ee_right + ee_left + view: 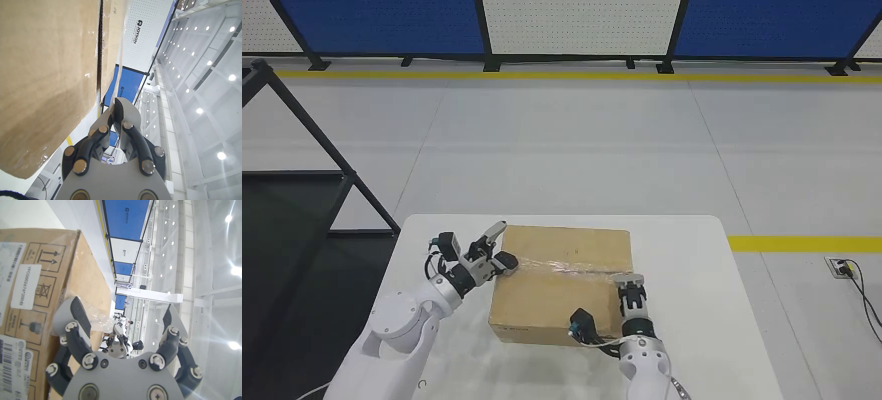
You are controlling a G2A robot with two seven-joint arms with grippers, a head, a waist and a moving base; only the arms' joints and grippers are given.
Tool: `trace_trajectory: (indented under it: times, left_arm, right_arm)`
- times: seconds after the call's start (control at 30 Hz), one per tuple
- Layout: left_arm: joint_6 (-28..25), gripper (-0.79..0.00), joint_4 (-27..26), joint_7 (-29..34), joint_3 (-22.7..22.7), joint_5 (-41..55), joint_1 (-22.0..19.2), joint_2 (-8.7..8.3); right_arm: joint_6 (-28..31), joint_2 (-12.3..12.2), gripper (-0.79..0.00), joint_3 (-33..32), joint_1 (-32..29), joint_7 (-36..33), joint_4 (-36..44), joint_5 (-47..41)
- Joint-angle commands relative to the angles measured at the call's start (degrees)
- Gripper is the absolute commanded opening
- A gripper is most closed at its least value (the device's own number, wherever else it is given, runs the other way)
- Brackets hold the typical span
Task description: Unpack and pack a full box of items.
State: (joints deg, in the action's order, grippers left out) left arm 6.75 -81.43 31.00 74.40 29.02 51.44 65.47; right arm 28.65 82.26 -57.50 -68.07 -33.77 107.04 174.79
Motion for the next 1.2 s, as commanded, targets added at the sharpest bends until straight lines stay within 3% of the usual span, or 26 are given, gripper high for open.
trace_trajectory:
  times: [0.0, 0.43, 0.67, 0.8, 1.1, 1.13, 1.17]
  left_arm:
    - [-0.01, 0.0, -0.08, 0.09, -0.01, 0.0, 0.02, 0.03]
    - [-0.02, 0.0, -0.88, 0.41, 0.5, -0.27, 0.41, 0.1]
    - [-0.18, 0.0, -1.57, 0.45, 0.84, -0.23, 0.95, 0.12]
    - [-0.39, 0.0, -1.89, 0.56, 1.16, -0.2, 1.35, 0.11]
    - [-0.56, 0.0, -2.8, 0.88, 2.0, -0.03, 2.05, 0.05]
    - [-0.55, 0.0, -2.83, 0.93, 2.0, 0.02, 2.03, 0.07]
    - [-0.61, 0.0, -2.84, 0.95, 2.01, 0.01, 2.0, 0.08]
  right_arm:
    - [-0.16, 0.09, 0.0, -0.12, -0.14, -0.17, 0.16, 0.13]
    - [-2.01, 0.6, 0.0, -2.86, -1.93, -0.64, 2.74, -1.03]
    - [-7.91, 1.92, 0.0, -6.28, -2.94, -3.57, 8.09, -15.3]
    - [-4.67, 2.45, 0.0, -8.5, -2.62, -1.38, 10.17, -27.02]
    - [-4.34, 2.45, 0.0, -8.74, -2.65, -1.12, 10.17, -27.57]
    - [-4.63, 2.38, -0.326, -8.65, -2.96, -0.19, 9.95, -27.23]
    - [-4.92, 2.37, -0.511, -8.5, -3.05, 0.42, 9.73, -27.06]
